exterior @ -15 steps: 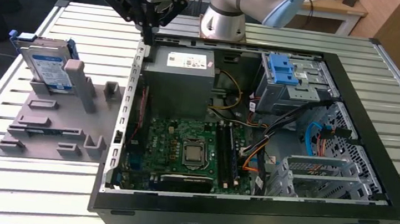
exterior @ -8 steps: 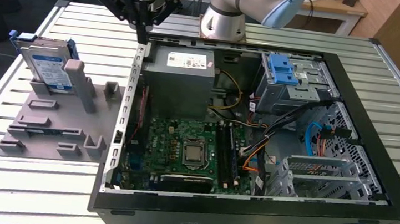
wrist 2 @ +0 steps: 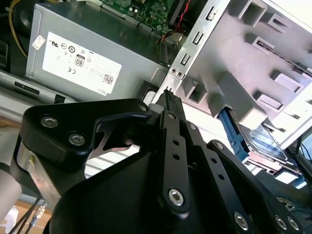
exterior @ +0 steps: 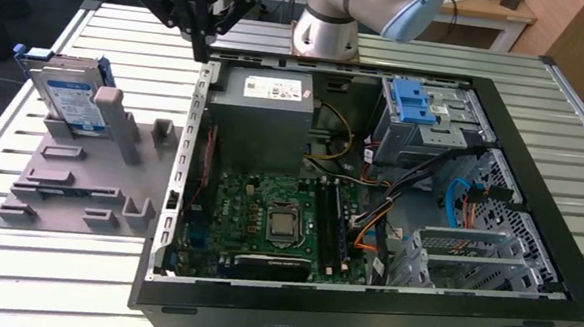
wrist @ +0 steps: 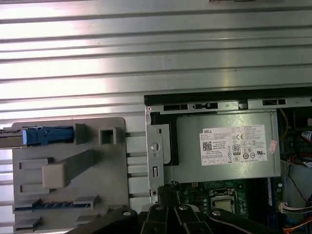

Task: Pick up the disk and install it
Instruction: 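Reach for the disk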

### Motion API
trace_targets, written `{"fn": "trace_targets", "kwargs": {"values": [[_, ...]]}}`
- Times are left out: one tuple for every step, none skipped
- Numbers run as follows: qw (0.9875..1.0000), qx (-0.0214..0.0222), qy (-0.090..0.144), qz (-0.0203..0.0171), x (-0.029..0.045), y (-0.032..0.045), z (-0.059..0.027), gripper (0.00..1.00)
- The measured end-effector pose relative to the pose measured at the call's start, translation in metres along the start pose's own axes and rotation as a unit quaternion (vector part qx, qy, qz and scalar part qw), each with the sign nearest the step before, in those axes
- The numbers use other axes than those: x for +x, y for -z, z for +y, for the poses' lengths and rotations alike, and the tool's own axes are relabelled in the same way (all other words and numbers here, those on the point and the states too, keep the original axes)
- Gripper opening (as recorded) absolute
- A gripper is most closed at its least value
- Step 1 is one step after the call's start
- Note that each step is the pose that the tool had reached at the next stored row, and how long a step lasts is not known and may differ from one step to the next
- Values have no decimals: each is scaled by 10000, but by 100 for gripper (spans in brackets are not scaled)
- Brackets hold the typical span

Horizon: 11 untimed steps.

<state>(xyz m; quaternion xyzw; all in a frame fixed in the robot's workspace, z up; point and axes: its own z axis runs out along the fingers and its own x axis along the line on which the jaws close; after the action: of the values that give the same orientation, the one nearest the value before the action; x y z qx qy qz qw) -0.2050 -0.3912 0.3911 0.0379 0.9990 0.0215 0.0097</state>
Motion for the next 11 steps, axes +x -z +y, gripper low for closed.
{"fn": "trace_targets", "kwargs": {"values": [[10000, -1, 0, 3, 12, -2, 2, 11], [10000, 0, 0, 5, 26, -2, 5, 11], [10000, 1, 0, 8, 40, -2, 7, 11], [10000, 0, 0, 9, 54, -2, 9, 11], [10000, 0, -1, 9, 69, -2, 10, 11], [10000, 0, -1, 9, 83, -3, 11, 11], [10000, 0, -1, 9, 97, -3, 13, 11], [10000, 0, -1, 9, 111, -3, 14, 11], [10000, 0, -1, 9, 125, -4, 15, 11], [10000, 0, -1, 9, 139, -3, 16, 11], [10000, 0, 0, 9, 153, -4, 16, 11]]}}
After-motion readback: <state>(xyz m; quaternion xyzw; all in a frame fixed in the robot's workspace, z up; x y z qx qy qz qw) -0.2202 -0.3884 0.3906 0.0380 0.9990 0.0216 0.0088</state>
